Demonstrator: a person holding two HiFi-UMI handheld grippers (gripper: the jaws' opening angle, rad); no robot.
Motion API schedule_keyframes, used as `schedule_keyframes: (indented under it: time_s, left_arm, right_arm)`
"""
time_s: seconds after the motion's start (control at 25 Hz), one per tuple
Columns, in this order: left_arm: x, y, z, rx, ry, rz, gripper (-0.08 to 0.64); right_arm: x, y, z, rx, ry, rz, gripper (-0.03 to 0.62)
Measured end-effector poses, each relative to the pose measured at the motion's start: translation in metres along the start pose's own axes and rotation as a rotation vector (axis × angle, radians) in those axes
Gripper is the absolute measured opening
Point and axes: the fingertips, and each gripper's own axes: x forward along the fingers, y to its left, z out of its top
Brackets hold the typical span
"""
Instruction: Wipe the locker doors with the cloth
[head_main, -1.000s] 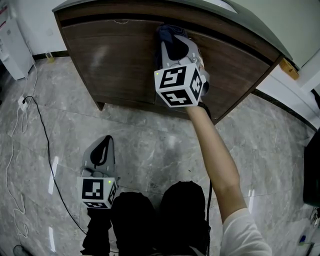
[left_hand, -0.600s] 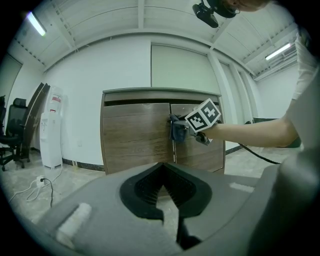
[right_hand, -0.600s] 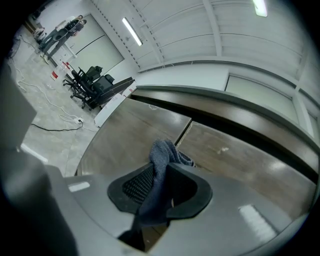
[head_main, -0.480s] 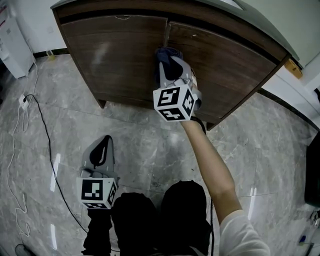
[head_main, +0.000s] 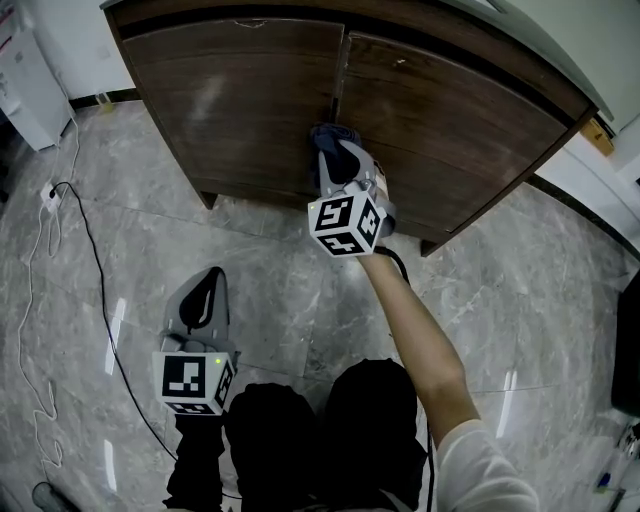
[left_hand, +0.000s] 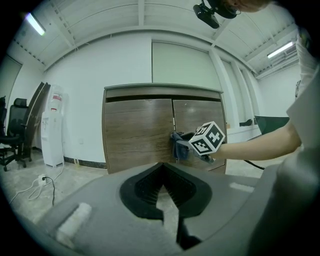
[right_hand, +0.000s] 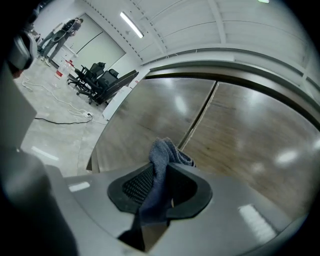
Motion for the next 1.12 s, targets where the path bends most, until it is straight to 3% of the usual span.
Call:
schedule_keyframes:
  time_s: [0.84, 1.12]
  left_arm:
    - [0.001, 0.008, -0.013, 0.010, 0.047, 0.016, 0.003]
    - [0.000, 0.006, -0.017, 0.012, 0.054, 0.019, 0.003]
  right_arm:
    - [0.018, 0.085, -0.107, 0.038, 0.166, 0.148, 0.087]
    - [0.021, 0.102, -0.126, 0.077, 0.219, 0.192, 0.087]
